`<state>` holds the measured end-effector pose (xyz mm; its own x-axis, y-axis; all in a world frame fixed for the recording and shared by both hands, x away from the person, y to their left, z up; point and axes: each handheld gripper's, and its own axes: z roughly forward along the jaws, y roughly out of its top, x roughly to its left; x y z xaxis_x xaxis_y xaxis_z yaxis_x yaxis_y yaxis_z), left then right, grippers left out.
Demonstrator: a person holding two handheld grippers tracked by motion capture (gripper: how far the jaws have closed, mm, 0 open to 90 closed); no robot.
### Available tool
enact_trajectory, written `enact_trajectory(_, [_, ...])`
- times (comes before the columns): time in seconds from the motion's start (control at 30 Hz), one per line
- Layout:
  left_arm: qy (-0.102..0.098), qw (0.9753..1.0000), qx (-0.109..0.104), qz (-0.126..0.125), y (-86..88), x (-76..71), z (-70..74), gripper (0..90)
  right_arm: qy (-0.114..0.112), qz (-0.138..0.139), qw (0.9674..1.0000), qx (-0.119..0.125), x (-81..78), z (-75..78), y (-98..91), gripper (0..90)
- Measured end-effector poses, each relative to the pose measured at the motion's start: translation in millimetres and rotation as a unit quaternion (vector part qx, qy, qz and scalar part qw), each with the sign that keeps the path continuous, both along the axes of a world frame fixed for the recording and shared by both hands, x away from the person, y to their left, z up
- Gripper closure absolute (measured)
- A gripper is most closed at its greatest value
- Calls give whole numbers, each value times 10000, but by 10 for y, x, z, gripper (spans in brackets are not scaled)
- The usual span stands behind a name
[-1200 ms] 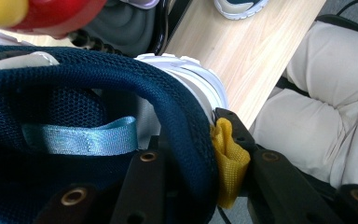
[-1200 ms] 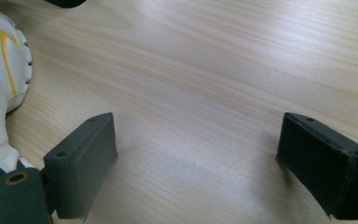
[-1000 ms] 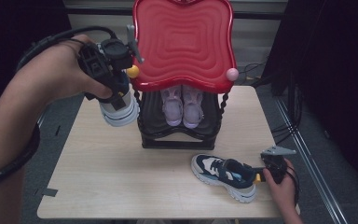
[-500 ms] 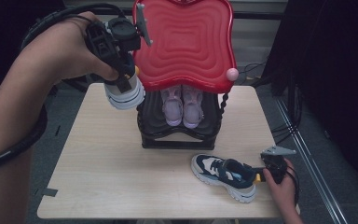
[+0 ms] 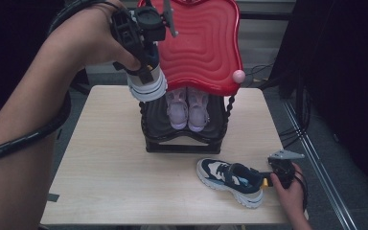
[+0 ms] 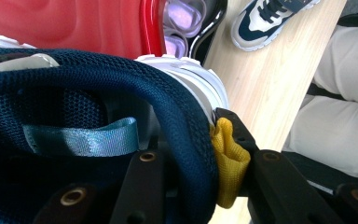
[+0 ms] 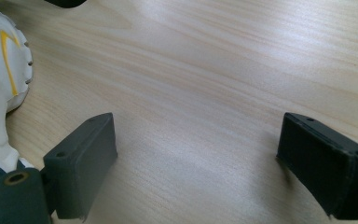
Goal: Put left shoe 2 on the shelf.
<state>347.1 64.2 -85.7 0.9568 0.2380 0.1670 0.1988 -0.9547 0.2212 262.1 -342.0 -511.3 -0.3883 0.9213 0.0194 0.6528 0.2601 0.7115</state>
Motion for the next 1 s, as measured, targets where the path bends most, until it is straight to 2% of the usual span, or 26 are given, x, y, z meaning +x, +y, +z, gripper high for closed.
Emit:
enact_trajectory(0.23, [-60,9998,18,-171,-136,106,30,730,0,0,10000,0,0,0,0,110])
enact_trajectory(0.4, [-93,9993,121,-345,-231,209,43,729,0,-1,10000,1,0,0,0,109])
enact_trajectory(0.67, [-183,9984,207,-483,-344,370,52,729,0,0,10000,2,0,0,0,109])
enact_trajectory(0.83, [-301,9971,300,-639,-438,456,43,727,0,0,10000,2,0,0,0,109])
enact_trajectory(0.93, [-309,9970,276,-654,-502,486,40,727,-1,0,10000,1,1,0,0,109])
enact_trajectory(1.0, [-420,9955,376,-766,-550,528,34,727,1,1,10000,3,1,0,0,109])
